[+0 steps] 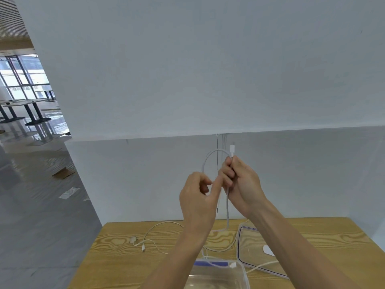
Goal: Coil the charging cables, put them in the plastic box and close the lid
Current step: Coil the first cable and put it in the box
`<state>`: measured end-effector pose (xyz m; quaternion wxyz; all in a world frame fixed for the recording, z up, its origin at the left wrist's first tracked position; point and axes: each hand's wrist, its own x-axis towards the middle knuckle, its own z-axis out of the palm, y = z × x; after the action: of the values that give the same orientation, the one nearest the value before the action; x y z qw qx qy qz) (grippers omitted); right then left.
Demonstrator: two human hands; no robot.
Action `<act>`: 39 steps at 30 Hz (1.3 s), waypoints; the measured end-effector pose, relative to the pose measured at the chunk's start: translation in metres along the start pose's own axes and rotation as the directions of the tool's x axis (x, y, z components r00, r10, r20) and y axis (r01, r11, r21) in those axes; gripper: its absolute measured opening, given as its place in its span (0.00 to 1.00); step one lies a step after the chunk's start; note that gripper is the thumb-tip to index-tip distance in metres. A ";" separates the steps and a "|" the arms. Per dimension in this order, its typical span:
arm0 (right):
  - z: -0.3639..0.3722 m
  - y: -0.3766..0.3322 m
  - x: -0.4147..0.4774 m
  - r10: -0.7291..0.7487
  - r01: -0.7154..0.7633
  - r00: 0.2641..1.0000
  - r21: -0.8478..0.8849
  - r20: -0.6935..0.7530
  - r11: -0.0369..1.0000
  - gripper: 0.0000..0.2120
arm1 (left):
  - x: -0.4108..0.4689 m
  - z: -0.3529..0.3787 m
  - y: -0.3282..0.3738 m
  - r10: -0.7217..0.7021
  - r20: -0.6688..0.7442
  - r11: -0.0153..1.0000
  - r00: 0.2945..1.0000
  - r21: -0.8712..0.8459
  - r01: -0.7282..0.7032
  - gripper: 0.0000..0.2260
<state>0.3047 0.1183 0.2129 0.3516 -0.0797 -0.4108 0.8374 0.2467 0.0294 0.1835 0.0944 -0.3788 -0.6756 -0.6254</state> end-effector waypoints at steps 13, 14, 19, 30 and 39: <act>-0.009 -0.032 0.009 -0.032 0.034 0.998 -0.030 0.058 0.999 0.15 | -0.016 -0.037 -0.049 -0.233 0.795 0.950 0.560 0.062 0.307 0.11; -0.011 -0.034 0.009 -0.041 0.044 0.998 -0.048 0.052 0.998 0.14 | -0.010 -0.046 -0.054 -0.258 0.800 0.940 0.542 0.079 0.330 0.11; -0.017 -0.042 0.007 -0.113 0.114 0.993 -0.157 0.014 0.981 0.14 | 0.021 -0.081 -0.072 -0.438 0.733 0.833 0.520 0.112 0.543 0.11; -0.012 -0.009 0.006 -0.213 0.201 0.977 -0.450 0.026 0.870 0.14 | 0.052 -0.080 -0.021 -0.534 0.586 0.247 0.610 -0.582 0.775 0.10; -0.004 0.005 0.001 -0.229 0.227 0.972 -0.457 0.053 0.860 0.13 | 0.030 -0.036 0.033 -0.307 0.361 0.690 0.881 -0.553 0.467 0.11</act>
<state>0.3026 0.1196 0.2070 0.4198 -0.1130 -0.6032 0.6687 0.2342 0.0063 0.2348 -0.2537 -0.3087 -0.5001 -0.7683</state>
